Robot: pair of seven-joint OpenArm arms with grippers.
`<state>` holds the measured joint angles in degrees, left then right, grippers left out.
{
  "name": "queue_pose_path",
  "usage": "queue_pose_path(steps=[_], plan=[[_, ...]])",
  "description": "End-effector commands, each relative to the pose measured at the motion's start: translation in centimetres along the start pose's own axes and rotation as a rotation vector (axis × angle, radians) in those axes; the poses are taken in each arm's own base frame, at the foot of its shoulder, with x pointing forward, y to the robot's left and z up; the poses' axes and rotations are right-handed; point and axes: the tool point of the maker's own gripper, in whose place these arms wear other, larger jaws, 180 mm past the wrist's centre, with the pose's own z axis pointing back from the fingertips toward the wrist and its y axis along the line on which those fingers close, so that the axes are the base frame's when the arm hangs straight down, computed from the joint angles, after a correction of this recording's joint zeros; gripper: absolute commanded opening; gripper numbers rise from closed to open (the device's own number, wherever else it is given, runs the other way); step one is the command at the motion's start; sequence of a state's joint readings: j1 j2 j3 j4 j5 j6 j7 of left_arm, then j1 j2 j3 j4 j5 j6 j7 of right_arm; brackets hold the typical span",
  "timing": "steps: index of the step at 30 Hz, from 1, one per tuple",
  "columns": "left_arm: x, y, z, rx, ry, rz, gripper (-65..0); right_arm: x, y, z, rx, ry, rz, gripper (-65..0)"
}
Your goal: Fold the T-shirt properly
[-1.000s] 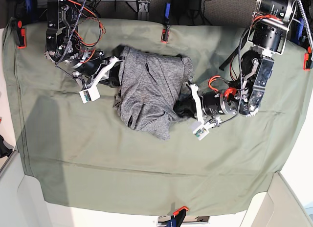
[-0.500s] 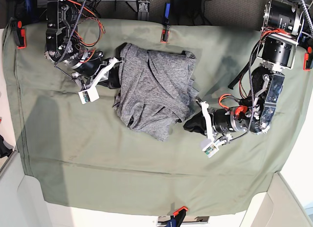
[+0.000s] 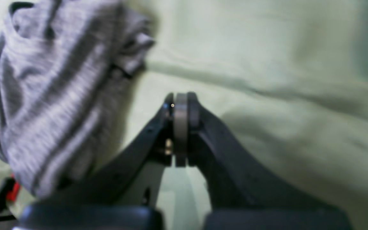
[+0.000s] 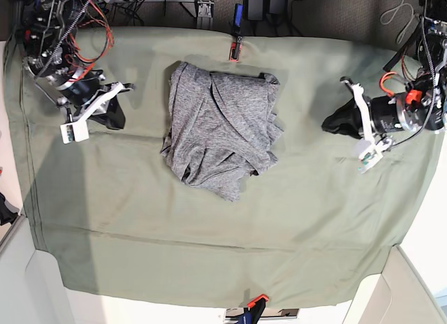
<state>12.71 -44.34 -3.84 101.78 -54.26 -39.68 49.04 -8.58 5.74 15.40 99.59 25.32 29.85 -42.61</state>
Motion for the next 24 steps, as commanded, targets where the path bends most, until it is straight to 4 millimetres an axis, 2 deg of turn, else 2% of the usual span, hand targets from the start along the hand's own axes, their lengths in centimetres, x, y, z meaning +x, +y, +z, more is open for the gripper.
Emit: queue_pose_path(steps=[1, 6, 10, 17, 24], plan=[[0.3, 0.0, 1.2, 0.008, -0.024, 0.001, -65.0, 0.9, -0.1, 0.9, 0.008, -0.034, 0.009, -65.0], [-6.3, -1.2, 3.6, 0.033, 0.097, 0.117, -65.0, -3.5, -2.3, 4.1, -0.06, 0.062, -0.009, -65.0], [-11.3, -3.4, 5.2, 0.019, 0.202, 0.204, -65.0, -6.7, -3.3, 7.2, -0.076, 0.123, -0.077, -65.0], [-20.8, -9.6, 7.8, -0.013, 0.462, 0.29, -65.0, -13.9, -1.7, 12.6, -0.066, 0.307, -0.187, -65.0], [-25.7, -15.3, 8.9, -0.042, 0.575, 0.396, -65.0, -21.9, 1.4, 16.0, -0.032, 0.553, -0.252, -65.0]])
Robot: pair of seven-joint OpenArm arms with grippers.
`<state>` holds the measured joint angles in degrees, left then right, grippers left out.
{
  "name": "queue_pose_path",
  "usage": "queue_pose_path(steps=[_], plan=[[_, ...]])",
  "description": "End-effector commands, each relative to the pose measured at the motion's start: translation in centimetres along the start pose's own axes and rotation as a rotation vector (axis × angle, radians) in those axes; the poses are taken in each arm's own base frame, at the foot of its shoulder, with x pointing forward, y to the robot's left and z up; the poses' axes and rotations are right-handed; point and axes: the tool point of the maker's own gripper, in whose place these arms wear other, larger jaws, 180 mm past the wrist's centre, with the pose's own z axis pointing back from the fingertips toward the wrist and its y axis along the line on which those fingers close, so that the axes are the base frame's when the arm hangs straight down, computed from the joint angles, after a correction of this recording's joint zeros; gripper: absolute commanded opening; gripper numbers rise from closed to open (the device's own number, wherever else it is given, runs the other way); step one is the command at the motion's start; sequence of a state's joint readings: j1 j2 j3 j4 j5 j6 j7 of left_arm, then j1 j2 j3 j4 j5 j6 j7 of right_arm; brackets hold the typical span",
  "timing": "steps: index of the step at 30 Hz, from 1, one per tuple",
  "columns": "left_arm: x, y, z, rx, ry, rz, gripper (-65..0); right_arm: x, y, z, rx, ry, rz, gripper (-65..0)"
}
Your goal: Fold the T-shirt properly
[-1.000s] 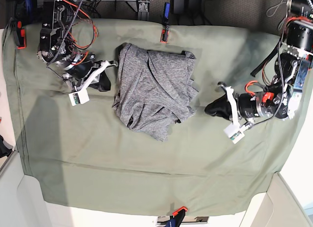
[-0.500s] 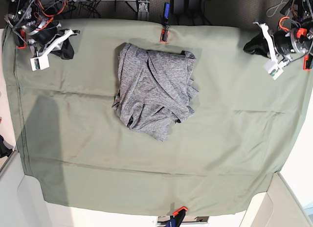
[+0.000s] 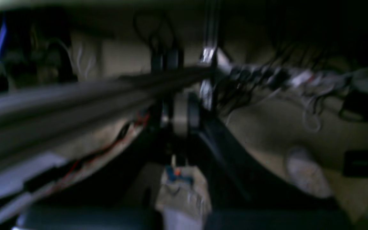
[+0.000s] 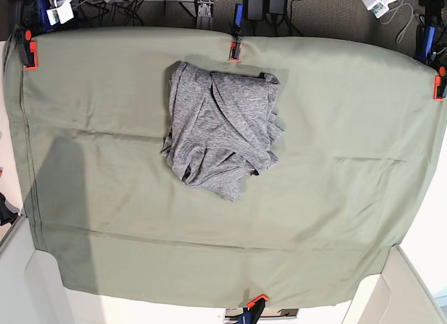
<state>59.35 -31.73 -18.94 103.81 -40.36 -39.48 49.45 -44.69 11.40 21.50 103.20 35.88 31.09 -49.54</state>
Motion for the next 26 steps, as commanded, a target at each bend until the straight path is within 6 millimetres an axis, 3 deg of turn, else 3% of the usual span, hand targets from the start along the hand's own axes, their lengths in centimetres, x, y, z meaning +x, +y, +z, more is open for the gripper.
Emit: queue_pose_path(steps=[1, 8, 13, 16, 19, 26], plan=[[-1.1, -0.5, -0.3, -0.012, 0.03, 0.0, -65.0, -1.4, 0.1, -0.1, 0.006, 0.034, -0.007, -65.0], [-6.3, 0.7, -6.8, 0.077, 0.275, 0.08, -65.0, -9.2, -1.2, -5.2, -0.032, 0.309, -0.071, -65.0], [-6.8, 1.7, -12.1, 0.099, 0.401, 0.092, -65.0, -12.3, -2.1, -8.8, -0.045, 0.469, -0.129, -65.0], [-5.8, 1.4, -15.5, 0.085, 0.446, 0.096, -65.0, -12.4, -2.7, -10.5, -0.053, 0.524, -0.127, -65.0], [-5.0, 1.0, -18.0, 0.076, 0.516, 0.081, -65.0, -11.1, -3.4, -11.8, -0.074, 0.539, -0.102, -65.0], [-0.8, 1.1, -20.3, 0.073, 0.503, 0.046, -65.0, -6.6, -4.0, -13.1, -0.087, 0.485, -0.046, -65.0]])
